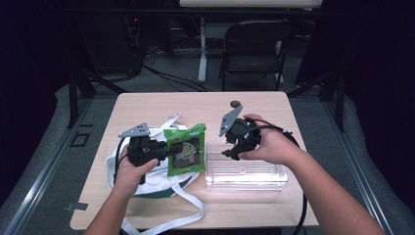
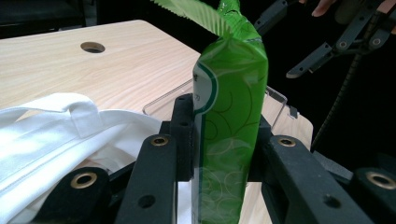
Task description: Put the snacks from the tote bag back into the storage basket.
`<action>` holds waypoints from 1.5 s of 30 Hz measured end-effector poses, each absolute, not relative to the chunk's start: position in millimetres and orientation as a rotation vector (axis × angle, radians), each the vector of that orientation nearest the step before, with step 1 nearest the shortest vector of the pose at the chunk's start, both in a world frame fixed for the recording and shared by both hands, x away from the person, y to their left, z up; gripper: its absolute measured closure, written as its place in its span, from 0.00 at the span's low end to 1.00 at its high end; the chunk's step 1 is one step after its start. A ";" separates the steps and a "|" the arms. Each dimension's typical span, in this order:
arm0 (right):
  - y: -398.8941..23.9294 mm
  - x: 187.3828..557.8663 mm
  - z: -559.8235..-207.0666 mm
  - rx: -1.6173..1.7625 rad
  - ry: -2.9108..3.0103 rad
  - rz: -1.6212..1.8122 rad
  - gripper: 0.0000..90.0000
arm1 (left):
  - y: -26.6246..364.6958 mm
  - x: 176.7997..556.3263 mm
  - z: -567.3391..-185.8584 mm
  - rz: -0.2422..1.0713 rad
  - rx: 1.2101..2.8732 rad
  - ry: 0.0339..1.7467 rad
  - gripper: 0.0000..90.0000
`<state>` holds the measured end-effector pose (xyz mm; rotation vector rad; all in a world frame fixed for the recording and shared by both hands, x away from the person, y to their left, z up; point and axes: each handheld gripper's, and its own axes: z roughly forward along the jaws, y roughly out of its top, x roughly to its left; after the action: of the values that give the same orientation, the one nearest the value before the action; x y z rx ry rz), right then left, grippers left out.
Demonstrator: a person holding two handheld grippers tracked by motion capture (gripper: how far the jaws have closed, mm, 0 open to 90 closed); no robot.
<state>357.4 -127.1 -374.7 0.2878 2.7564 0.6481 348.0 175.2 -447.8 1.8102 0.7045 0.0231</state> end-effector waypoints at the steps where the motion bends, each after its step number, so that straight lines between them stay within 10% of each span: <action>1: -125.8 357.9 -372.8 0.282 2.760 0.639 0.46 | 174.6 347.9 -447.9 0.022 1.809 0.704 0.81; 45: -61.9 371.5 -334.4 0.020 2.805 0.369 0.41 | 157.9 344.0 -448.0 -0.019 1.830 0.644 0.81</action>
<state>371.5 -61.9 -334.4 0.0201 2.8047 0.3691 344.0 157.9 -448.0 1.8304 0.6437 -0.0193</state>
